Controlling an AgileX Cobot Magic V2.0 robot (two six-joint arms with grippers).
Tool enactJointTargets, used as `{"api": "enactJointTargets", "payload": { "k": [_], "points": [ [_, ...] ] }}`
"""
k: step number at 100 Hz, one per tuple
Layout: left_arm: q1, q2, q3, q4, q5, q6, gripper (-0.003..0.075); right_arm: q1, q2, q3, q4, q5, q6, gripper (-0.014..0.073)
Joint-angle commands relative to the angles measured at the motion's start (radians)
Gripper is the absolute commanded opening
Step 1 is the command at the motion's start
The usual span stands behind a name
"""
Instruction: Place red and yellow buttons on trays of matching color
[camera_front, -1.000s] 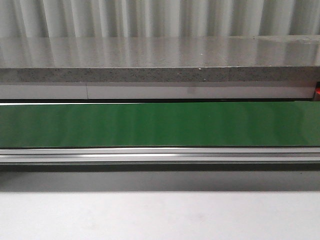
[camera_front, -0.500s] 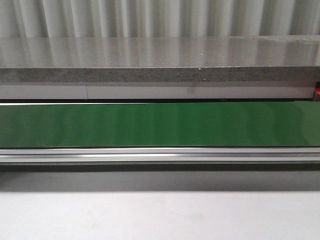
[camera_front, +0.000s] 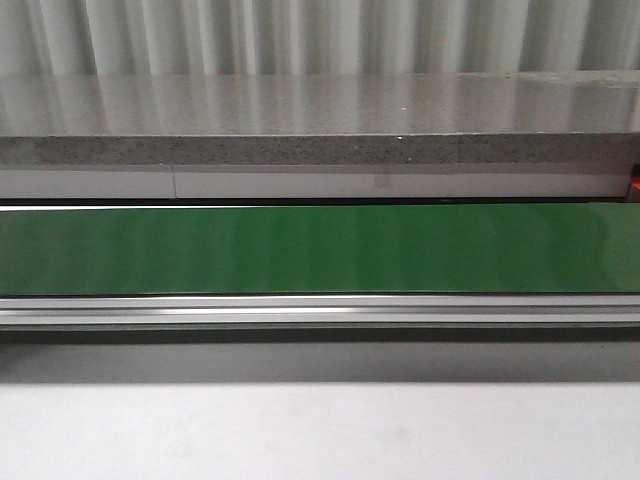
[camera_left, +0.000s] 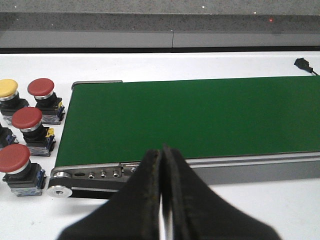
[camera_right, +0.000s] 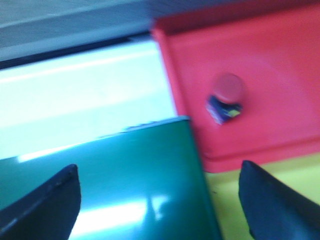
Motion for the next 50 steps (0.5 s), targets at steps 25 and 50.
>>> {"api": "enactJointTargets", "payload": {
  "k": [25, 50],
  "points": [
    [-0.01, 0.007, -0.025, -0.007, -0.074, -0.001, -0.002, 0.219, -0.275, 0.142, 0.007, -0.095, -0.048, 0.0635],
    [-0.01, 0.007, -0.025, -0.007, -0.074, -0.001, -0.002, 0.228, -0.478, 0.307, 0.007, -0.098, -0.047, 0.0634]
  ]
}}
